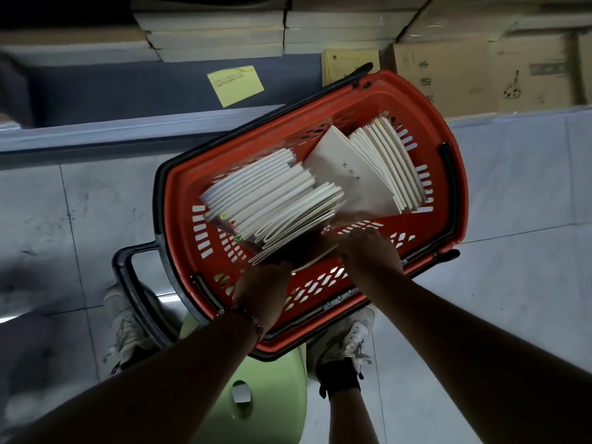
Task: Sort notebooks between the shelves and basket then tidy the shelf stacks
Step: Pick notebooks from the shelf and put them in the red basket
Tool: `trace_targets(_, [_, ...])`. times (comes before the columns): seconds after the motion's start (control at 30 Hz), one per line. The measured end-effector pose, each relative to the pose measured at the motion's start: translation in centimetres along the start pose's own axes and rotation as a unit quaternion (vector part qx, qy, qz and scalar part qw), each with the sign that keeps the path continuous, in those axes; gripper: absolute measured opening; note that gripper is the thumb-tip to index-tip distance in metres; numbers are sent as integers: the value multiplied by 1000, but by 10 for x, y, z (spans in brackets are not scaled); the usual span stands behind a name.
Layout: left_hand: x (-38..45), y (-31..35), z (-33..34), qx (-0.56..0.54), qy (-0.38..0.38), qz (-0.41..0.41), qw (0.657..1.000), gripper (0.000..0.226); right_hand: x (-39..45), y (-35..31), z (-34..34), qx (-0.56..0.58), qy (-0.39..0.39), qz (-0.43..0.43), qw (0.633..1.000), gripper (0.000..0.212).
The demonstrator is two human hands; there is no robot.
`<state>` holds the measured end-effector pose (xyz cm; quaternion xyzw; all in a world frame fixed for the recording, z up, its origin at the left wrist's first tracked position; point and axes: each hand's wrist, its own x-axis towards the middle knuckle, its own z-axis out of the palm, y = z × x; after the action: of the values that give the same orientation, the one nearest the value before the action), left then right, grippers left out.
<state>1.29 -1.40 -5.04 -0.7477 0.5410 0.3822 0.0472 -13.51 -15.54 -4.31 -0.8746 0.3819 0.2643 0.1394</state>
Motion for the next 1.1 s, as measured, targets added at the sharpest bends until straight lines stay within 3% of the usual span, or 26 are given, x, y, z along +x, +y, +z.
trace_targets(0.13, [1, -2, -31, -38, 50, 28, 998, 36, -5, 13, -21, 216, 24, 87, 972, 8])
trace_targets(0.2, [-3, -7, -62, -76, 68, 83, 991, 35, -5, 24, -30, 312, 15, 112, 943, 33])
trace_targets(0.27, [-9, -13, -97, -90, 94, 152, 980, 18, -8, 30, -52, 409, -22, 101, 907, 64])
trace_targets(0.4, [-23, -21, -171, -172, 43, 140, 974, 19, -22, 32, -114, 575, -124, -15, 808, 40])
trace_targets(0.53, [-43, -20, -243, -255, 77, 111, 957, 15, -37, 24, -163, 614, -120, -7, 780, 28])
trace_targets(0.6, [-55, -17, -268, -372, 105, 62, 920, 18, -46, 15, -183, 651, -104, 11, 752, 32])
trace_targets(0.7, [-78, -7, -293, -512, 99, 17, 853, 26, -64, -3, -213, 744, -92, 33, 661, 32])
trace_targets(0.77, [-99, 1, -302, -552, 69, 20, 831, 24, -78, -17, -231, 792, -91, 43, 603, 27])
trace_targets(0.93, [-167, 9, -318, -554, -15, 30, 832, 46, -120, -49, -277, 842, -72, 63, 530, 30])
trace_targets(1.1, [-240, 22, -348, -551, -9, -23, 834, 36, -167, -73, -336, 865, -54, 84, 492, 35])
